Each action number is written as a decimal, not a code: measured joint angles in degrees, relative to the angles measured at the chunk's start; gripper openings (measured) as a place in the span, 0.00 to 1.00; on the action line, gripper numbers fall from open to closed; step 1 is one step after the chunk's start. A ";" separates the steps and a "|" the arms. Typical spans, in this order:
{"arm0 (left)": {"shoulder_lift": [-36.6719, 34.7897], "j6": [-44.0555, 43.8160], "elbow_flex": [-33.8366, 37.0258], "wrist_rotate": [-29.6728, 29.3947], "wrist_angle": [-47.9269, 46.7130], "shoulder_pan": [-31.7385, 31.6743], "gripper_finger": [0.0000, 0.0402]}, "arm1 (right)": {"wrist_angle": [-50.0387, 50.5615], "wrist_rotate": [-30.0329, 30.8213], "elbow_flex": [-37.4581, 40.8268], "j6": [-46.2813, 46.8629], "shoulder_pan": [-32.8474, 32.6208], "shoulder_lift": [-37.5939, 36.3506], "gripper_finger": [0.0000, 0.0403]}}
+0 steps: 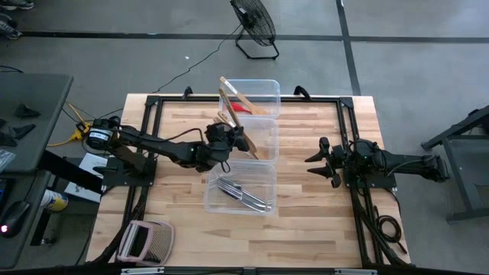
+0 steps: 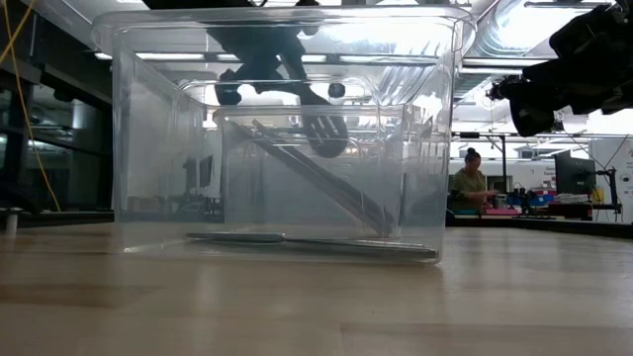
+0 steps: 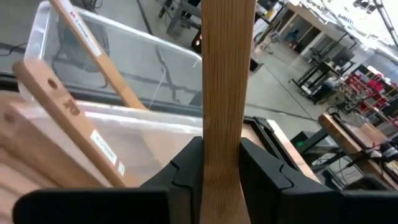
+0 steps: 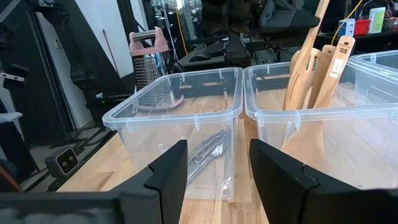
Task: Pick & Place Kitchen Items
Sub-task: Put the brown spatula into the middle transparent bin, then return to Home Position
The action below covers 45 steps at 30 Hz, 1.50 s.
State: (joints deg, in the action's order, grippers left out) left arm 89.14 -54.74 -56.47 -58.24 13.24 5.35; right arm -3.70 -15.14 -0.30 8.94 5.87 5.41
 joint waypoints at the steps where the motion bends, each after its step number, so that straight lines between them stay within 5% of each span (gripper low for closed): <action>1: 0.00 -0.50 0.00 0.00 -0.43 0.02 0.19 | 0.00 0.00 -0.01 0.00 0.02 0.01 0.41; 23: 0.00 -0.65 0.00 3.48 -0.24 0.41 0.23 | 0.02 0.00 0.00 0.01 0.02 0.00 0.41; 35: 0.00 -0.64 0.00 3.66 0.31 0.39 0.50 | 0.02 0.00 -0.02 0.01 0.00 0.00 0.41; 45: -3.49 12.51 -1.25 -2.35 3.62 1.11 0.53 | 0.00 0.00 -0.01 0.01 0.01 0.00 0.41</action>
State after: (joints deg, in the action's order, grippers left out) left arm 85.65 -42.23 -57.72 -60.59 16.86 6.46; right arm -3.70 -15.14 -0.31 8.95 5.88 5.41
